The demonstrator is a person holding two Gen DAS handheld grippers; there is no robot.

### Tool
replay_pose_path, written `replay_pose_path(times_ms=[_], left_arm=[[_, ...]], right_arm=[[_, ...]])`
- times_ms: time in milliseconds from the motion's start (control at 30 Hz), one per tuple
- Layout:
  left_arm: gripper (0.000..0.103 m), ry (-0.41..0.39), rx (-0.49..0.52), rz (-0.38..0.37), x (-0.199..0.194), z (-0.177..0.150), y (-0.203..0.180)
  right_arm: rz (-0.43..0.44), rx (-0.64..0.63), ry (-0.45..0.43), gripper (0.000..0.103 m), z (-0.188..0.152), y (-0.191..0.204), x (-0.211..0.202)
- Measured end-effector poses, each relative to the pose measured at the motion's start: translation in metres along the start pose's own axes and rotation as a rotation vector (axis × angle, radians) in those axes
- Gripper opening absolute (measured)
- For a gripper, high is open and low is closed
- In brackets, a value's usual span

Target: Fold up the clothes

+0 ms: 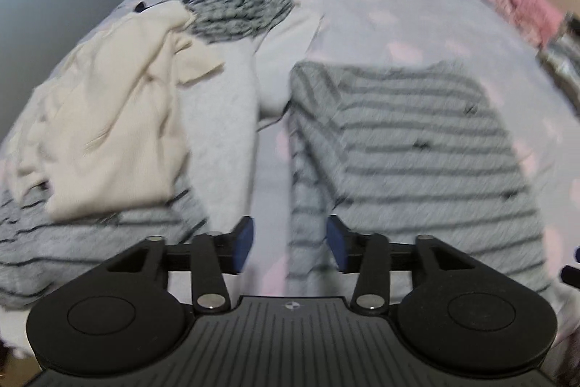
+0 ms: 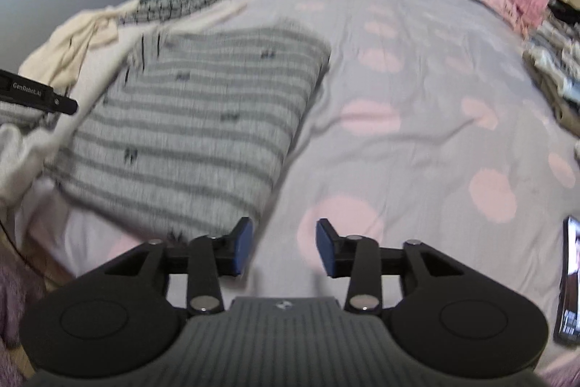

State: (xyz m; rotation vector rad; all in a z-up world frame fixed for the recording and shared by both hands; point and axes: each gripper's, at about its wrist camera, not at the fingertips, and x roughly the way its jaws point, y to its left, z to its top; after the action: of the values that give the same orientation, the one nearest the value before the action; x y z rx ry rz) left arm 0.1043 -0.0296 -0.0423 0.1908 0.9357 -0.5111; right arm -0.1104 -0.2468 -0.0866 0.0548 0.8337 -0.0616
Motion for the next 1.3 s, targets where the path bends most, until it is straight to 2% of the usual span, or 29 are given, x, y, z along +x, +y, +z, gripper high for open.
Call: replay_pose_path(times_ms=[100, 167, 267, 367, 500, 600, 700, 833, 1000, 1133, 1200, 1267, 1300], left_arm=[[0.052, -0.022, -0.004, -0.047, 0.009, 0.013, -0.008], [0.056, -0.018, -0.012, -0.054, 0.021, 0.021, -0.011], [0.056, 0.004, -0.039, -0.046, 0.041, 0.031, -0.011], [0.056, 0.045, -0.094, -0.046, 0.061, 0.036, -0.002], [0.057, 0.092, -0.198, -0.105, 0.083, 0.044, 0.009], [0.057, 0.103, -0.234, -0.135, 0.092, 0.049, 0.01], [0.059, 0.11, -0.226, -0.145, 0.1, 0.053, 0.007], [0.067, 0.117, -0.222, -0.157, 0.11, 0.057, 0.006], [0.069, 0.113, -0.245, -0.181, 0.118, 0.063, 0.004], [0.062, 0.109, -0.198, -0.171, 0.122, 0.068, -0.006], [0.054, 0.109, -0.189, -0.181, 0.122, 0.069, -0.008], [0.041, 0.106, -0.188, -0.206, 0.121, 0.069, -0.009], [0.039, 0.102, -0.179, -0.209, 0.121, 0.068, -0.01]], right_arm=[[0.028, 0.036, -0.047, 0.055, 0.017, -0.009, 0.005], [0.044, 0.081, -0.057, 0.06, 0.029, -0.018, 0.011], [0.061, 0.155, -0.06, 0.064, 0.045, -0.031, 0.022], [0.085, 0.256, -0.026, 0.066, 0.058, -0.047, 0.041], [0.136, 0.421, 0.028, 0.068, 0.074, -0.065, 0.072], [0.162, 0.506, 0.064, 0.068, 0.083, -0.075, 0.093], [0.185, 0.542, 0.093, 0.068, 0.087, -0.078, 0.108], [0.219, 0.567, 0.132, 0.068, 0.09, -0.078, 0.128], [0.226, 0.55, 0.142, 0.071, 0.097, -0.072, 0.142], [0.225, 0.533, 0.143, 0.068, 0.104, -0.067, 0.152], [0.224, 0.524, 0.144, 0.063, 0.108, -0.065, 0.156], [0.226, 0.51, 0.14, 0.056, 0.111, -0.063, 0.158], [0.227, 0.5, 0.137, 0.052, 0.112, -0.062, 0.157]])
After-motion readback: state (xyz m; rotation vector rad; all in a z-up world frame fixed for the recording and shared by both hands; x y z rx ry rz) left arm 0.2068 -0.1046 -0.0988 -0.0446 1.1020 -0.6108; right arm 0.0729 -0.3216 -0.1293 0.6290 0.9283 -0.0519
